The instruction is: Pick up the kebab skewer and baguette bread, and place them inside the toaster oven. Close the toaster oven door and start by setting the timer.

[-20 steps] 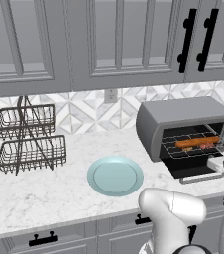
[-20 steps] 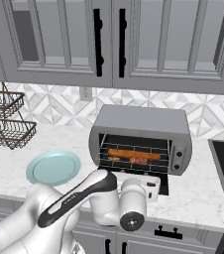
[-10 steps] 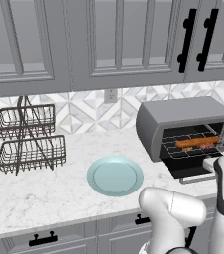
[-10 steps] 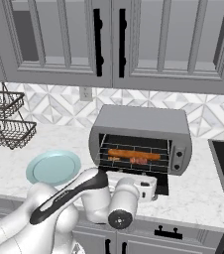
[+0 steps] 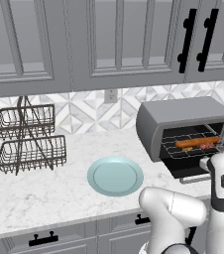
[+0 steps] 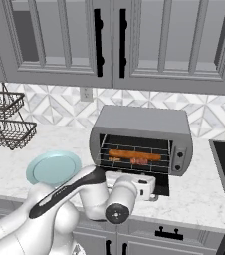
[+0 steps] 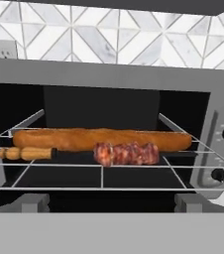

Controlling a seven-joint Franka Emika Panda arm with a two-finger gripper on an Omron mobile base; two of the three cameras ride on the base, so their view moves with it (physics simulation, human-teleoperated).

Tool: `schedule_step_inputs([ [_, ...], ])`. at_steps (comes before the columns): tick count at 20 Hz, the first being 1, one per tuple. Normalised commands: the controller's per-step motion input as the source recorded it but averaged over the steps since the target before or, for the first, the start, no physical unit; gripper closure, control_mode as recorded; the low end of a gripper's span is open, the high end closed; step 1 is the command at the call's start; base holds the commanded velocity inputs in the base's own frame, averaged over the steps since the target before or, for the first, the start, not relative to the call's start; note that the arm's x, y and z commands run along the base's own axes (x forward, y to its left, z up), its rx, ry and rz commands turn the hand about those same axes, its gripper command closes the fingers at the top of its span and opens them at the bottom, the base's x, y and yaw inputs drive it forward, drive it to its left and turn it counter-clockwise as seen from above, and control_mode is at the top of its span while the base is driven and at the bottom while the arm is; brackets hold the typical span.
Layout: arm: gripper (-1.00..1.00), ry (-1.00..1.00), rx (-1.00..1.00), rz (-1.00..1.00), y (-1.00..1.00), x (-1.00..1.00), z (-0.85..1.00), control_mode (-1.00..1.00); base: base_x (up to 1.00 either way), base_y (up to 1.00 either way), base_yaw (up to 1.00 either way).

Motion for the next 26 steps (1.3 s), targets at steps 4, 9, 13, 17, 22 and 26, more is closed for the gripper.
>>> schedule_step_inputs([
  [4,-1.00,0.02,0.00,0.05,0.00,0.00,0.00,-1.00,0.00,0.00,0.00],
  [9,-1.00,0.03,0.00,0.06,0.00,0.09,0.00,-1.00,0.00,0.00,0.00],
  [13,-1.00,0.01,0.00,0.03,0.00,0.12,0.00,-1.00,0.00,0.00,0.00],
  [17,-1.00,0.00,0.00,0.01,0.00,0.05,0.00,-1.00,0.00,0.00,0.00],
  [22,-1.00,0.00,0.01,0.00,0.00,0.00,0.00,-1.00,0.00,0.00,0.00],
  [26,-1.00,0.00,0.02,0.00,0.00,0.00,-0.02,-1.00,0.00,0.00,0.00],
])
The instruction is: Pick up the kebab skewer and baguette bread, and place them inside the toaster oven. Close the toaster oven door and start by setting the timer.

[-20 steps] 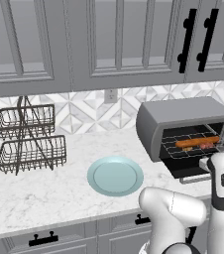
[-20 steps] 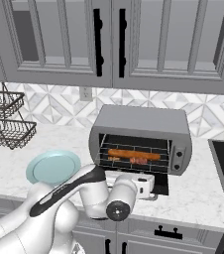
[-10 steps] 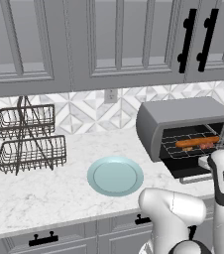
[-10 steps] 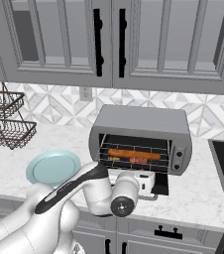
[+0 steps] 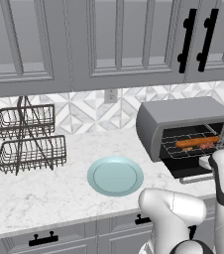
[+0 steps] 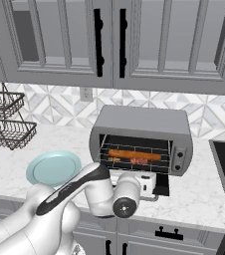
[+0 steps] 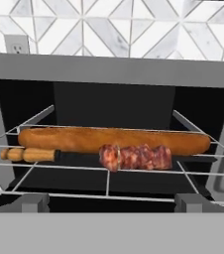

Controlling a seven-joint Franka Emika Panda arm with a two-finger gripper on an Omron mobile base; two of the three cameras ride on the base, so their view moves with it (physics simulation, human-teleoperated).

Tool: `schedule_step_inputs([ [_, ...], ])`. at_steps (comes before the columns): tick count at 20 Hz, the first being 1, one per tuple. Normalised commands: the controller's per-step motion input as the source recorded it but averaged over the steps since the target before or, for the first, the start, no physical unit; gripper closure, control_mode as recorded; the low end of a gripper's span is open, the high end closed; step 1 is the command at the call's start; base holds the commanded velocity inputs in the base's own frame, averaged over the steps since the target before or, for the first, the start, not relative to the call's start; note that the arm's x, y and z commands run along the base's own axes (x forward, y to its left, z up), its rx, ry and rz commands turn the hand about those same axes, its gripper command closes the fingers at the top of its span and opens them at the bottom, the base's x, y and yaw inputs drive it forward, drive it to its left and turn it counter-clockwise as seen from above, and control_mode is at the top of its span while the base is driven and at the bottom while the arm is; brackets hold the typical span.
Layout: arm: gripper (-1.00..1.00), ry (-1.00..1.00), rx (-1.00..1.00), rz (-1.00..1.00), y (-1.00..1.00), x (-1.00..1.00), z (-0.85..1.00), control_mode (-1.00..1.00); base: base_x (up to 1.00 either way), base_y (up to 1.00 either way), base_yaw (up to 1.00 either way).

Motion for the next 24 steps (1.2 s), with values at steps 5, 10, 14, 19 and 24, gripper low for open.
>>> schedule_step_inputs([
  [5,-1.00,0.00,0.04,0.00,0.00,0.00,-0.01,-1.00,0.00,0.00,0.00],
  [10,-1.00,0.00,0.02,0.00,0.00,0.06,0.00,-1.00,0.00,0.00,0.00],
  [14,-1.00,0.00,0.00,0.00,0.00,0.08,0.00,-1.00,0.00,0.00,0.00],
  [19,-1.00,0.00,0.01,0.00,0.00,0.07,0.00,-1.00,0.00,0.00,0.00],
  [24,-1.00,0.00,0.00,0.00,0.00,0.01,-0.03,-1.00,0.00,0.00,0.00],
])
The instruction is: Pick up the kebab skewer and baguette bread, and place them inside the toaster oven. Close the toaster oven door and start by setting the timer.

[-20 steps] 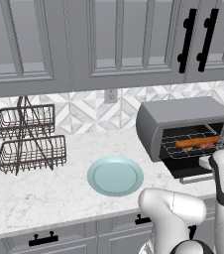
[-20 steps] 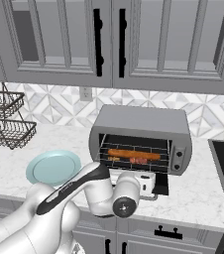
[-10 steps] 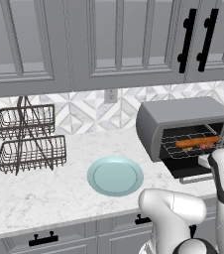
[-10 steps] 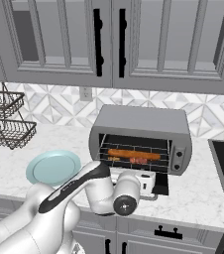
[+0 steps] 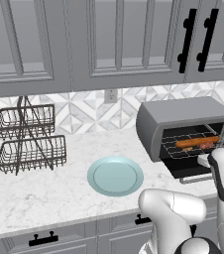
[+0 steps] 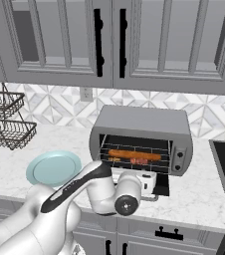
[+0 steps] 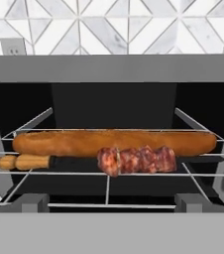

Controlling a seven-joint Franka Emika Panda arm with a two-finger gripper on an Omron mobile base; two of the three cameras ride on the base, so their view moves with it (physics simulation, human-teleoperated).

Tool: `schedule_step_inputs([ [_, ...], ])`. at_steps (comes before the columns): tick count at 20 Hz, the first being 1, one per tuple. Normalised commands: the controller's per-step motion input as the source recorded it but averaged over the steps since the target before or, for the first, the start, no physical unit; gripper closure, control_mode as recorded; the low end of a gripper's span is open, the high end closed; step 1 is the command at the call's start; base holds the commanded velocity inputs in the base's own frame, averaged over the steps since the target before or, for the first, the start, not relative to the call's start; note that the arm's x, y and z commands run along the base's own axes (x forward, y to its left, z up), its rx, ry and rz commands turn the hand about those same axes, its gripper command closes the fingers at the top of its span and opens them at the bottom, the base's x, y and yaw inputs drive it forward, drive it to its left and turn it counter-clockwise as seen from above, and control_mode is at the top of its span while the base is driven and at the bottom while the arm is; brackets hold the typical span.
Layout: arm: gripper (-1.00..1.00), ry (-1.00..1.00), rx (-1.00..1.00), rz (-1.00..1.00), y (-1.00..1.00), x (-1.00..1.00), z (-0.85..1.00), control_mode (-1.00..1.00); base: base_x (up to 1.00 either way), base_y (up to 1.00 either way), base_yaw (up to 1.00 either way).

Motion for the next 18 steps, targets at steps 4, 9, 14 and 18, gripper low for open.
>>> schedule_step_inputs([
  [4,-1.00,0.00,0.00,0.00,0.00,0.01,-0.05,-1.00,0.00,0.00,0.00],
  [9,-1.00,0.00,0.00,0.00,0.00,0.08,-0.02,-1.00,0.00,0.00,0.00],
  [14,-1.00,0.00,0.00,0.00,0.00,0.10,-0.01,-1.00,0.00,0.00,0.00],
  [18,-1.00,0.00,0.00,0.00,0.00,0.00,-0.14,-1.00,0.00,0.00,0.00],
])
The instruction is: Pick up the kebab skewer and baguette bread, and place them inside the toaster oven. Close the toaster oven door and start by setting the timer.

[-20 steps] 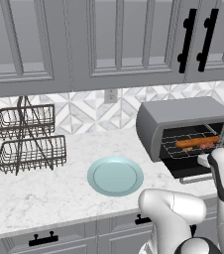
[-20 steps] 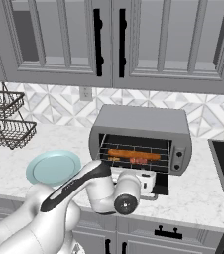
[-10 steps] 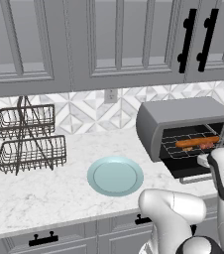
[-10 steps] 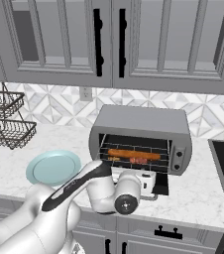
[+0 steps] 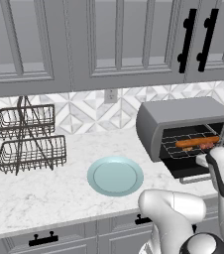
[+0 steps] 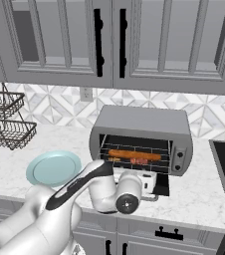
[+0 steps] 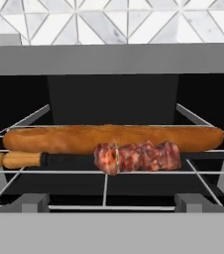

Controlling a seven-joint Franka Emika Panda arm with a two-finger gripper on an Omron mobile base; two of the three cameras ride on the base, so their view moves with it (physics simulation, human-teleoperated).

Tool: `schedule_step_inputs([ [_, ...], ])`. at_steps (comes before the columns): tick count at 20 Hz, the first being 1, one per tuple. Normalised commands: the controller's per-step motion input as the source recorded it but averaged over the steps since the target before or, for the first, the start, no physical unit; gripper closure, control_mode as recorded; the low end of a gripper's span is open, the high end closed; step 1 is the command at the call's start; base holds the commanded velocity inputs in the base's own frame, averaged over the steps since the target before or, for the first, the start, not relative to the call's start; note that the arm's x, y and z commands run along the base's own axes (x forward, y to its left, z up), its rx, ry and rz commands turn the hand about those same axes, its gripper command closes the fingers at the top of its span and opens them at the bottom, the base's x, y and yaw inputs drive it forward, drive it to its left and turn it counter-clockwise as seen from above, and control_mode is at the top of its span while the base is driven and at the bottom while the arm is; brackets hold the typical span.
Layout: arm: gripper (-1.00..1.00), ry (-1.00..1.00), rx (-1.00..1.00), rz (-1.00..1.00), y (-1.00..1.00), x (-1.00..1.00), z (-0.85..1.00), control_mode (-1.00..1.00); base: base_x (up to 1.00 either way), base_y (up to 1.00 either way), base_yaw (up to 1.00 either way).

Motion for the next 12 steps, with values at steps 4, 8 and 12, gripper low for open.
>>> schedule_step_inputs([
  [4,-1.00,0.00,0.00,0.00,0.00,0.00,-0.16,-1.00,0.00,0.00,0.00],
  [8,-1.00,0.00,0.00,0.00,0.00,0.01,-0.01,-1.00,0.00,0.00,0.00],
  [12,-1.00,0.00,0.00,0.00,0.00,0.06,0.00,-1.00,0.00,0.00,0.00],
])
